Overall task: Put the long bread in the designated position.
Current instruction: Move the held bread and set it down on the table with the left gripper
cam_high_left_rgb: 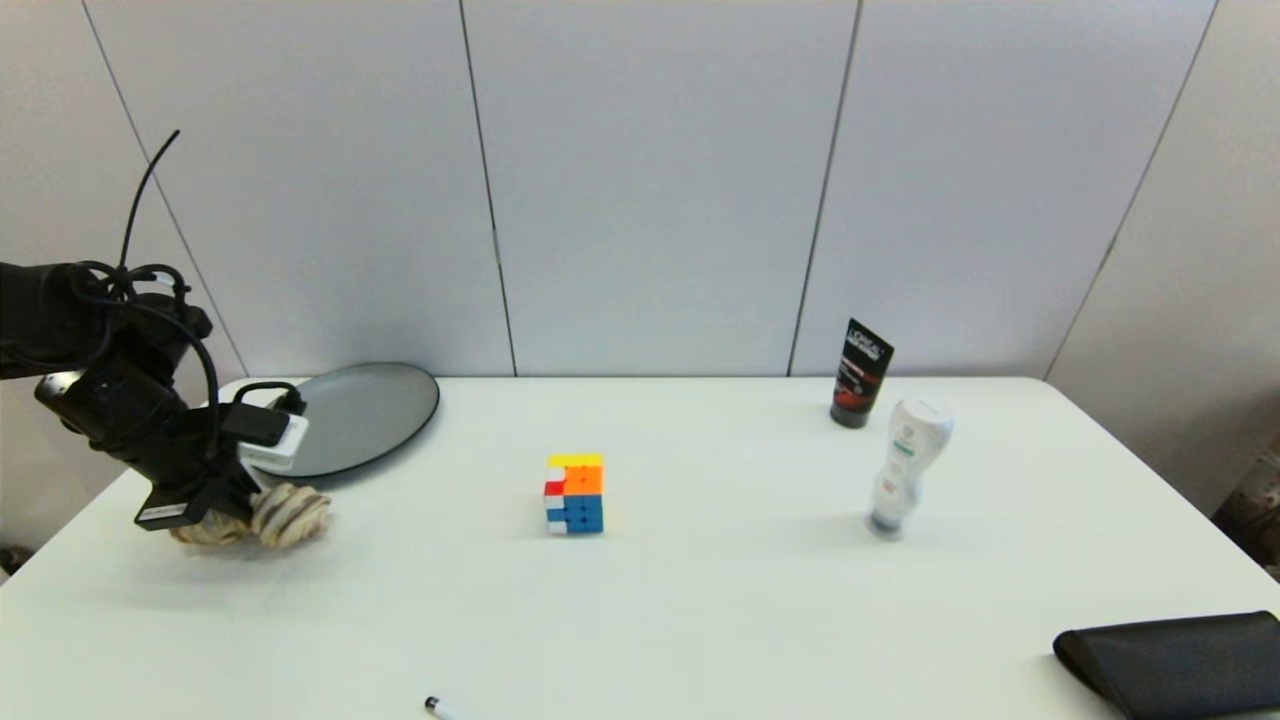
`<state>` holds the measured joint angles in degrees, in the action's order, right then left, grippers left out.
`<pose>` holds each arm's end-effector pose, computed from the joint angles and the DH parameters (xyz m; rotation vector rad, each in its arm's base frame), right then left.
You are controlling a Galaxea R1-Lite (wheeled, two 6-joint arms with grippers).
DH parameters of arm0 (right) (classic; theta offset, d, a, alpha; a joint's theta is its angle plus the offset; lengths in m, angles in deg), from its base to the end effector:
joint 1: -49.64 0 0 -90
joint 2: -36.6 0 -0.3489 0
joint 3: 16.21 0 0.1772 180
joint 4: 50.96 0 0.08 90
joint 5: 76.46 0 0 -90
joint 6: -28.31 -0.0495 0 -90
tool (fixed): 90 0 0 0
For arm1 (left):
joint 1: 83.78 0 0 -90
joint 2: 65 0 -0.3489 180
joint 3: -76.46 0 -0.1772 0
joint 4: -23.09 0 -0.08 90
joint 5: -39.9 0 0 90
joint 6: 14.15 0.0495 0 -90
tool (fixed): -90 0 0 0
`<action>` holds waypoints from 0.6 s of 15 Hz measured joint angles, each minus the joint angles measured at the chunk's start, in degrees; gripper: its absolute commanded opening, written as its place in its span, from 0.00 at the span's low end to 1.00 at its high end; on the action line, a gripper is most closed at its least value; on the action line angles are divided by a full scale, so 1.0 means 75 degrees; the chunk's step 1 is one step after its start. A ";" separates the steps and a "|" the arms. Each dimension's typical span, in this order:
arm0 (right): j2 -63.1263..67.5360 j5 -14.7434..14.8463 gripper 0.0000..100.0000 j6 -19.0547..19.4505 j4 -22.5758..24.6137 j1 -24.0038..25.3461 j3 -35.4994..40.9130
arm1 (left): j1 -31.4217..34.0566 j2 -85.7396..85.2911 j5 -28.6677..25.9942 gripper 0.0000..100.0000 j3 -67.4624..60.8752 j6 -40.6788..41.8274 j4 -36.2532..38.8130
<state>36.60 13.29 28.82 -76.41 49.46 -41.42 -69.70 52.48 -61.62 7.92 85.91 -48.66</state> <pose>-0.0591 0.0004 0.0749 -0.0089 0.0042 0.0012 0.3559 0.0791 0.1654 1.1724 0.9400 -1.0589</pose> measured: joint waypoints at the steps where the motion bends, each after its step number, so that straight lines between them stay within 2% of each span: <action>1: 0.0000 0.0000 1.00 0.0000 0.0000 0.0000 0.0000 | -0.0003 0.0018 0.0000 0.00 0.0011 0.0003 -0.0041; 2: 0.0000 0.0003 1.00 -0.0003 -0.0003 0.0000 0.0000 | -0.0008 0.0033 -0.0003 1.00 0.0015 0.0003 -0.0055; 9: 0.0000 0.0000 1.00 -0.0003 0.0000 0.0000 0.0000 | -0.0007 0.0094 0.0000 1.00 0.0085 0.0003 -0.0055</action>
<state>36.60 13.29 28.80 -76.41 49.46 -41.42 -69.75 53.19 -61.62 8.55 85.93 -49.07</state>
